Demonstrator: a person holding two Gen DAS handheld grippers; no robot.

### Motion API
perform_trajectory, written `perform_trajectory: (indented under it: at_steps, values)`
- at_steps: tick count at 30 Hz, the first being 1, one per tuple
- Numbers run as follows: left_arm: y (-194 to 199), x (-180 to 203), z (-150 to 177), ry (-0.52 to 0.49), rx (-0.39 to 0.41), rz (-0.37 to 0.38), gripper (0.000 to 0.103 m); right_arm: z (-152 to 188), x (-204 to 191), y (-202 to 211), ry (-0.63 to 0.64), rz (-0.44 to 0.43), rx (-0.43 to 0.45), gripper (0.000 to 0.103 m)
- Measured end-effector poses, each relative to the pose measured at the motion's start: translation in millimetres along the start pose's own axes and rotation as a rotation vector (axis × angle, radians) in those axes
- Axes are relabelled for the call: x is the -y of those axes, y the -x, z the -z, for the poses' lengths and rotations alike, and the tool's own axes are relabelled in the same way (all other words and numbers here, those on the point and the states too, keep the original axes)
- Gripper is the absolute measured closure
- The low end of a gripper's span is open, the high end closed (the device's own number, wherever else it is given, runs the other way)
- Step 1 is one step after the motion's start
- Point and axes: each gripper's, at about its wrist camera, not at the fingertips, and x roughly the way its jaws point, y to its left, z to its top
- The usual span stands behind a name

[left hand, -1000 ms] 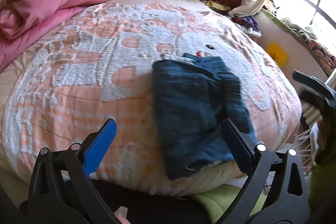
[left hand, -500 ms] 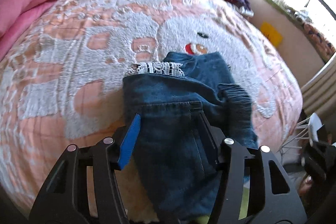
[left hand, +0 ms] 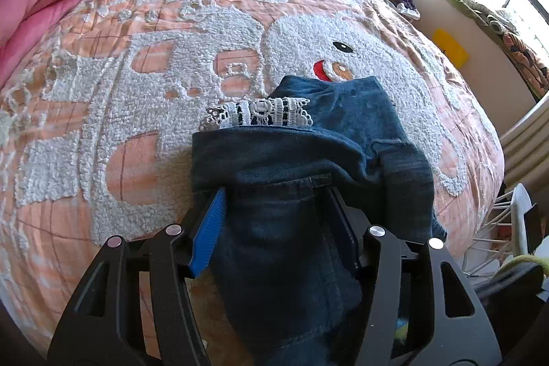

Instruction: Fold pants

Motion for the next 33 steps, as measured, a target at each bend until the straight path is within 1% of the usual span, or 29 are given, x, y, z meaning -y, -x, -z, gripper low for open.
perform_trajectory:
  at_steps: [3,5,8,11,14,17,20,21,22,23,24,25,27,29,31,33]
  values:
    - [1,-1,0,0.010,0.008,0.013,0.050,8,-6,14,0.012,-0.031,0.005,0.094]
    - [0,-2,0,0.015,0.017,0.018,0.049,18,-7,13,-0.012,-0.034,-0.017,0.094]
    - [0,-2,2,0.022,0.026,0.021,0.048,35,-2,-1,-0.081,-0.042,-0.053,0.094]
    - [3,-1,5,0.021,0.043,0.023,0.046,37,0,2,-0.133,-0.062,-0.034,0.092]
    - [9,-1,5,0.031,0.065,0.034,0.043,37,6,18,-0.165,-0.066,-0.013,0.091]
    - [16,-1,5,0.044,0.085,0.038,0.040,32,9,36,-0.187,-0.058,0.011,0.088]
    - [21,0,7,0.044,0.099,0.026,0.038,33,7,49,-0.209,-0.055,0.024,0.081]
    - [23,1,7,0.045,0.102,0.026,0.038,32,9,55,-0.221,-0.048,0.028,0.077]
    - [25,2,8,0.045,0.106,0.026,0.036,32,11,59,-0.229,-0.045,0.031,0.071]
    - [27,3,9,0.045,0.111,0.025,0.032,32,12,63,-0.242,-0.045,0.035,0.068]
    - [30,4,10,0.044,0.117,0.022,0.031,32,14,67,-0.257,-0.045,0.038,0.060]
    - [32,4,10,0.043,0.121,0.021,0.029,32,16,73,-0.272,-0.044,0.046,0.055]
    - [36,5,12,0.041,0.130,0.017,0.028,33,20,82,-0.291,-0.045,0.065,0.054]
    - [42,7,14,0.039,0.140,0.008,0.024,33,23,91,-0.297,-0.033,0.075,0.052]
    - [47,9,15,0.035,0.148,0.001,0.024,33,23,98,-0.298,-0.016,0.084,0.044]
    - [51,10,17,0.036,0.153,-0.002,0.020,32,23,104,-0.301,0.001,0.093,0.039]
